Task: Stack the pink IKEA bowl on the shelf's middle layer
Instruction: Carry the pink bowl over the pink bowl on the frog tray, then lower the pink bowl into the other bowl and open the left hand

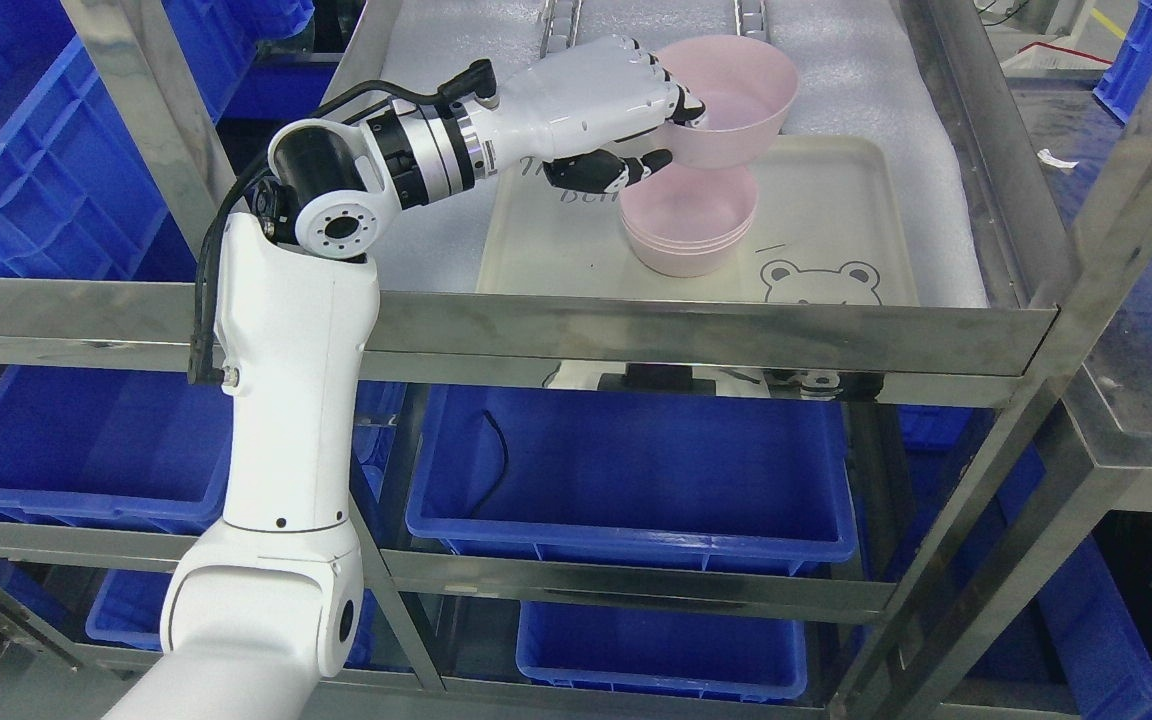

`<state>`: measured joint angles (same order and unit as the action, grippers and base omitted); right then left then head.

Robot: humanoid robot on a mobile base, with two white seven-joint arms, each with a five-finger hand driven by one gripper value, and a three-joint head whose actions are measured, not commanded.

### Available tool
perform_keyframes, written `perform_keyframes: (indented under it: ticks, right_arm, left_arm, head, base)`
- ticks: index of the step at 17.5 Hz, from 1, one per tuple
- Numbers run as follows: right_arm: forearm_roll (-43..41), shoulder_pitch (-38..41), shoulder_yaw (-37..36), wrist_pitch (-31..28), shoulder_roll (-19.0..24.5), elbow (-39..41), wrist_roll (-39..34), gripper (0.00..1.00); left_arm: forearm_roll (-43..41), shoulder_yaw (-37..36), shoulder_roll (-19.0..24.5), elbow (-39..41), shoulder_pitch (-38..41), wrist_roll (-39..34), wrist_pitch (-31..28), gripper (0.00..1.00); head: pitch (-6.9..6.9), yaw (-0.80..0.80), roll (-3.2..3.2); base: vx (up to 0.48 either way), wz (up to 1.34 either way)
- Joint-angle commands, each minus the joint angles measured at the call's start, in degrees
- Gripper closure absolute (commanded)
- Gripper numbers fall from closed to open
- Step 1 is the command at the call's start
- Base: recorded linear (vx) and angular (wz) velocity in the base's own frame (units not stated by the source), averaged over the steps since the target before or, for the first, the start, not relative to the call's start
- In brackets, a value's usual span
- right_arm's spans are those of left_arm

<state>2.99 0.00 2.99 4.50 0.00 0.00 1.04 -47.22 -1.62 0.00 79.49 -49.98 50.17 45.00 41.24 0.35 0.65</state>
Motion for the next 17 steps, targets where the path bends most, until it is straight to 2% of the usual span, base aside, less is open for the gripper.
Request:
perform_keyframes:
  ticks: [1, 4, 9, 12, 17]
  right_arm:
    - [0.0, 0.3, 0.0, 0.2, -1.0, 1.0, 0.0, 0.00]
    - [0.0, 0.3, 0.0, 0.2, -1.0, 1.0, 0.0, 0.00]
    - [0.0, 0.2, 0.0, 0.2, -1.0, 1.0, 0.0, 0.00]
    - [0.0, 0.3, 0.0, 0.2, -1.0, 1.0, 0.0, 0.00]
    - [0.0, 0.3, 0.0, 0.2, -1.0, 1.0, 0.0, 0.00]
  left_arm:
    - [-2.3, 1.1, 1.0, -2.6, -0.5, 0.7, 0.0, 0.97]
    - [0.6, -2.9, 1.0, -2.7, -0.3, 0.4, -0.4, 0.97]
    - [2.7, -5.6, 1.0, -2.7, 0.8, 1.0, -1.4, 0.96]
    - [2.2, -4.9, 1.0, -2.7, 1.9, 3.8, -1.4, 0.96]
    - [0.5, -4.1, 1.0, -2.8, 2.1, 4.1, -1.5, 0.96]
  head:
    - [0.00, 0.00, 0.00]
    - [0.00, 0.00, 0.00]
    - [0.00, 0.00, 0.00]
    - [0.00, 0.00, 0.00]
    - [-0.01, 0.00, 0.00]
  base:
    - [0.003, -0.02]
    - [-0.010, 0.02]
    - [-0.005, 0.02]
    - [0.000, 0.00]
    - [0.000, 0.00]
